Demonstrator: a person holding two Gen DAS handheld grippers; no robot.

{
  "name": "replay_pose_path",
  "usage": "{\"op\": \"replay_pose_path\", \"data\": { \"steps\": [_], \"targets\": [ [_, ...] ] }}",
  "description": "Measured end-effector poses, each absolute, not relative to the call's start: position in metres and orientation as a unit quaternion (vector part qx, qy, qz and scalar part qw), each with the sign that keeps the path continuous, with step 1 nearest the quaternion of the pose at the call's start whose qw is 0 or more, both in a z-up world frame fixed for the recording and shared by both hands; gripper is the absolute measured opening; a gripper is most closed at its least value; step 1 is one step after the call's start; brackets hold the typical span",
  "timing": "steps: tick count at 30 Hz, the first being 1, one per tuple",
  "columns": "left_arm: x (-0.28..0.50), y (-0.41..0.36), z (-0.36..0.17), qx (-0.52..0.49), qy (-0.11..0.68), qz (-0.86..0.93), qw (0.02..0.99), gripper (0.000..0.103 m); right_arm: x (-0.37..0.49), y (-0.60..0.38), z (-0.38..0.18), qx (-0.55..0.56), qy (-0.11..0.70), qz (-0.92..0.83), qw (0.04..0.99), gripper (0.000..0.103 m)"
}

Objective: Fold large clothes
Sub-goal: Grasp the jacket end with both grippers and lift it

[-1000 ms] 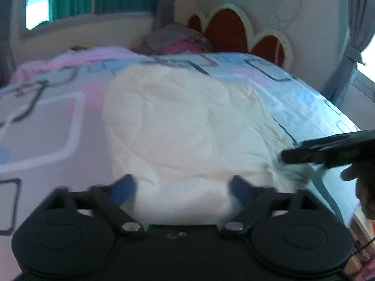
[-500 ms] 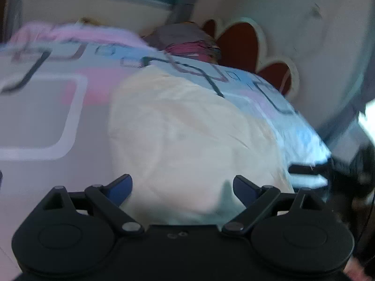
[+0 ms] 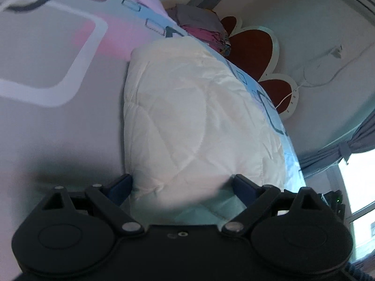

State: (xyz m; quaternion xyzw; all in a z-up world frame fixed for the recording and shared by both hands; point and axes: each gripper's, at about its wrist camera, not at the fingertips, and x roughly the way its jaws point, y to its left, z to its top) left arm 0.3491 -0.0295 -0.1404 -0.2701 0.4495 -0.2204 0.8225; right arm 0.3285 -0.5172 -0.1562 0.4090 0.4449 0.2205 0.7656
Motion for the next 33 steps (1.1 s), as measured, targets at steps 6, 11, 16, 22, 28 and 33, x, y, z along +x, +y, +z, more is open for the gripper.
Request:
{"op": "replay_pose_path", "data": {
  "steps": [6,11,16,22,28,33],
  "targets": [
    [0.349,-0.03,-0.148,-0.284,0.432,-0.231,0.824,0.092,0.354,-0.492,-0.154,0.36,0.46,0.269,0.766,0.103],
    [0.354,-0.033,-0.157,-0.308,0.429,-0.223,0.819,0.084,0.363,-0.475,-0.154,0.347,0.457,0.287,0.767,0.086],
    [0.351,-0.036,-0.147,-0.307,0.413,-0.233,0.826,0.076,0.362,-0.475,-0.148,0.34,0.447,0.297,0.772,0.069],
    [0.344,-0.027,-0.139,-0.309,0.389,-0.262,0.827,0.072,0.355,-0.468,-0.127,0.32,0.436,0.294,0.788,0.063],
    [0.348,-0.004,-0.118,-0.297,0.365,-0.295,0.832,0.072,0.352,-0.434,-0.092,0.298,0.414,0.288,0.811,0.061],
    [0.349,0.048,-0.095,-0.299,0.334,-0.312,0.838,0.072,0.357,-0.377,-0.057,0.279,0.388,0.3,0.826,0.06]
  ]
}}
